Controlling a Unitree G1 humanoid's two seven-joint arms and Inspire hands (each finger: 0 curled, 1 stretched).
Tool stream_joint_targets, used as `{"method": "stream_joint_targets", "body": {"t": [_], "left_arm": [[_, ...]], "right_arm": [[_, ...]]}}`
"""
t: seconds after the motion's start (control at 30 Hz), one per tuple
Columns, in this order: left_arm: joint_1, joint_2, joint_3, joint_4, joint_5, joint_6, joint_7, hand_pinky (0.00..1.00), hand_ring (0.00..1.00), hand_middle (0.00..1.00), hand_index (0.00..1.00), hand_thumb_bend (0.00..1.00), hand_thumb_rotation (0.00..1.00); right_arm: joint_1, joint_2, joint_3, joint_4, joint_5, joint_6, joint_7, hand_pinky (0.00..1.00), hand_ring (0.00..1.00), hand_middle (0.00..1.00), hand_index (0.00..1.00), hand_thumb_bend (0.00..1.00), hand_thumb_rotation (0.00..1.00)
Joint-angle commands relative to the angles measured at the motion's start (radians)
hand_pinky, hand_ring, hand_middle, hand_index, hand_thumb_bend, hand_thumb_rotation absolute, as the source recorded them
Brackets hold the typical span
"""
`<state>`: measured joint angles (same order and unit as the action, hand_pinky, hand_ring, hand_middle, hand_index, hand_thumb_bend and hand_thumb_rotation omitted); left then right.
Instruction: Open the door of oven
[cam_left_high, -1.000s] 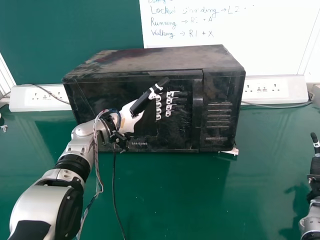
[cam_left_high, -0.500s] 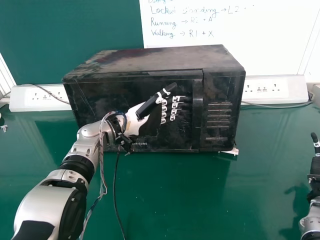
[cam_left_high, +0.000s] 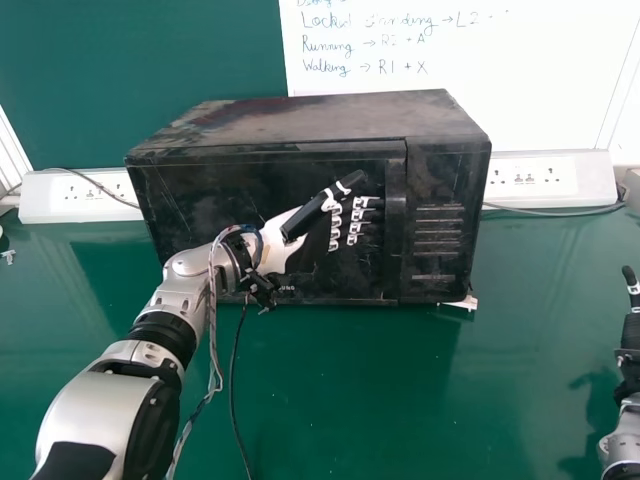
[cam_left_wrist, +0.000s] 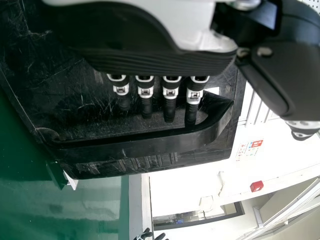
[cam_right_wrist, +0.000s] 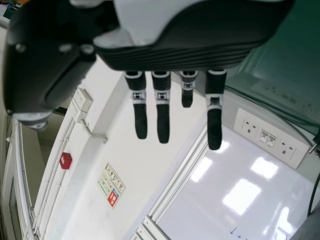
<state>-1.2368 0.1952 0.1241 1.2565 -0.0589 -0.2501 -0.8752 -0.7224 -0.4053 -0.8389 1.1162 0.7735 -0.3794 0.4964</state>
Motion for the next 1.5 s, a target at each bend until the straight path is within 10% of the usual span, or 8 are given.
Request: {"method": "stream_joint_targets", "body": {"t": [0.0,1.47], "left_arm": [[-0.002,-0.005,-0.012,-0.013,0.007,-0.003,0.002,0.46,0.66,0.74,0.76,0.93,0.91],[-0.005,-0.036,-0.029,-0.013,0.005,0.007,-0.052,0.42,0.63,0.74,0.75,0.92,0.92]], "right_arm": [[-0.01,0.0,-0.001,-0.001,0.003,-0.004,0.007,0.89,0.98,0.98,0.91,1.0,0.91],[-0.012,0.004,-0.002,-0.007,0.005,-0.002,-0.002,0.9,0.99,0.99,0.91,1.0,0.9]]}}
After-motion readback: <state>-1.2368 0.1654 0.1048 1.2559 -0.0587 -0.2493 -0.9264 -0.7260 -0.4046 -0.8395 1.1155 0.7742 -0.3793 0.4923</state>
